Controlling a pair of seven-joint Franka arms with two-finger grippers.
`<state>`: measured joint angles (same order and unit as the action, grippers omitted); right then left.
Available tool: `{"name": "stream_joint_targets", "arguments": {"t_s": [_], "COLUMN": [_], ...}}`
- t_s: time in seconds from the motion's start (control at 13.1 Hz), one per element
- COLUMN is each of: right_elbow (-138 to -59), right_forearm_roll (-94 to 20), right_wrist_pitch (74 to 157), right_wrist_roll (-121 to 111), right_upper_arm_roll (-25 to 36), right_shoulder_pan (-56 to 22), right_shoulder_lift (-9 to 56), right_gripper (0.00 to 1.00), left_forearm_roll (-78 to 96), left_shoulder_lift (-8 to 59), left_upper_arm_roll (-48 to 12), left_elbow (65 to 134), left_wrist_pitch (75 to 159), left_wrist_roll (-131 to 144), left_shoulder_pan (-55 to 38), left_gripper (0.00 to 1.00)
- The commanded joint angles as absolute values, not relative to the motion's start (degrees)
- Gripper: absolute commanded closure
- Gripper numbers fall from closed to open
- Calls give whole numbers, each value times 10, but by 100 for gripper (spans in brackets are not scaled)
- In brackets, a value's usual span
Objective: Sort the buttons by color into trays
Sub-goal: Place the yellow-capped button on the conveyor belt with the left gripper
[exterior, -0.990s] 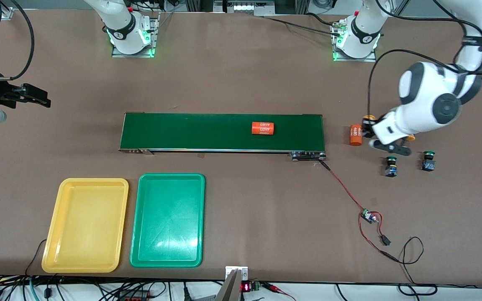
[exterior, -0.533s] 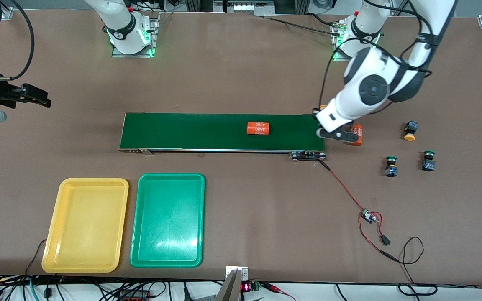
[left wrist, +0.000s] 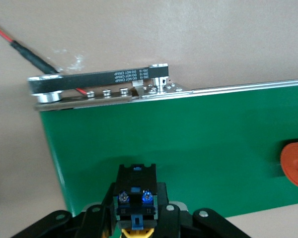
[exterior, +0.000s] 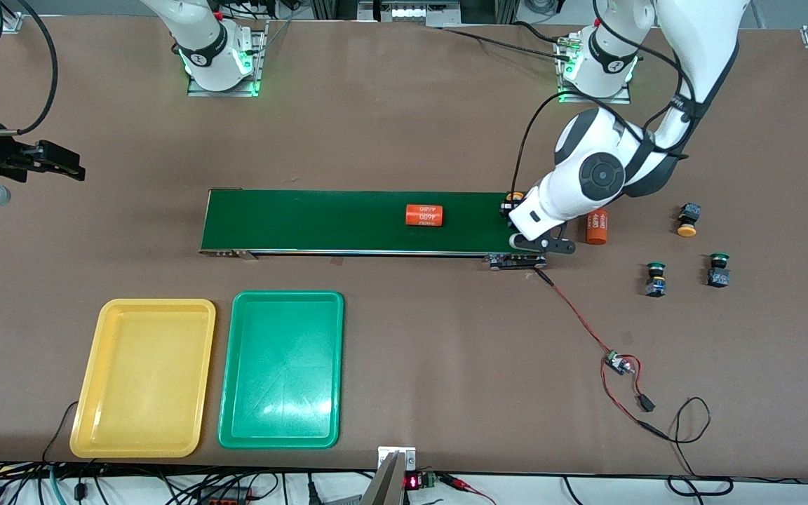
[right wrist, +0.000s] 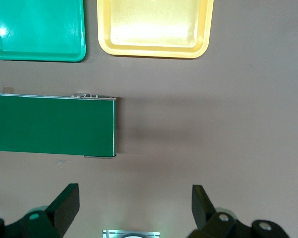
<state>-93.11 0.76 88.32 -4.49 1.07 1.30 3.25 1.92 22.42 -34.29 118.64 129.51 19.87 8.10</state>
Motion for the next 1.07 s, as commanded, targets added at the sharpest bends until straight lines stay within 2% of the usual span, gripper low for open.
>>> {"name": "stream_joint_targets", "arguments": {"t_s": [0.0, 0.08, 0.15, 0.3, 0.46, 0.53, 0.61, 0.76, 0.99], "right_elbow": [-932, -932, -932, -932, -932, -932, -932, -932, -933], "right_forearm_roll": [2, 1, 1, 1, 2, 3, 3, 3, 3], "right_wrist_pitch": [882, 882, 882, 882, 882, 882, 882, 882, 882], "right_wrist_roll": [-39, -39, -38, -39, -39, -45, -47, -47, -47], "right_upper_arm_roll": [11, 11, 11, 11, 11, 11, 11, 11, 11], "right_shoulder_pan": [12, 12, 11, 12, 11, 11, 11, 11, 11], "right_shoulder_lift": [31, 31, 31, 31, 31, 31, 31, 31, 31], "right_gripper": [0, 0, 0, 0, 0, 0, 0, 0, 0], "left_forearm_roll": [9, 8, 7, 5, 5, 5, 5, 4, 4], "left_shoulder_lift": [238, 239, 240, 241, 242, 242, 239, 230, 177], "left_upper_arm_roll": [-339, -338, -337, -334, -334, -333, -334, -334, -332], "left_elbow": [1171, 1171, 1171, 1168, 1163, 1163, 1162, 1140, 1138], "left_wrist_pitch": [1299, 1299, 1300, 1301, 1302, 1302, 1302, 1298, 1263], "left_wrist_roll": [207, 206, 206, 203, 200, 199, 196, 199, 200], "left_shoulder_pan": [76, 76, 76, 76, 76, 76, 76, 77, 111], "left_gripper": [94, 82, 74, 68, 55, 25, 0, 0, 0]}}
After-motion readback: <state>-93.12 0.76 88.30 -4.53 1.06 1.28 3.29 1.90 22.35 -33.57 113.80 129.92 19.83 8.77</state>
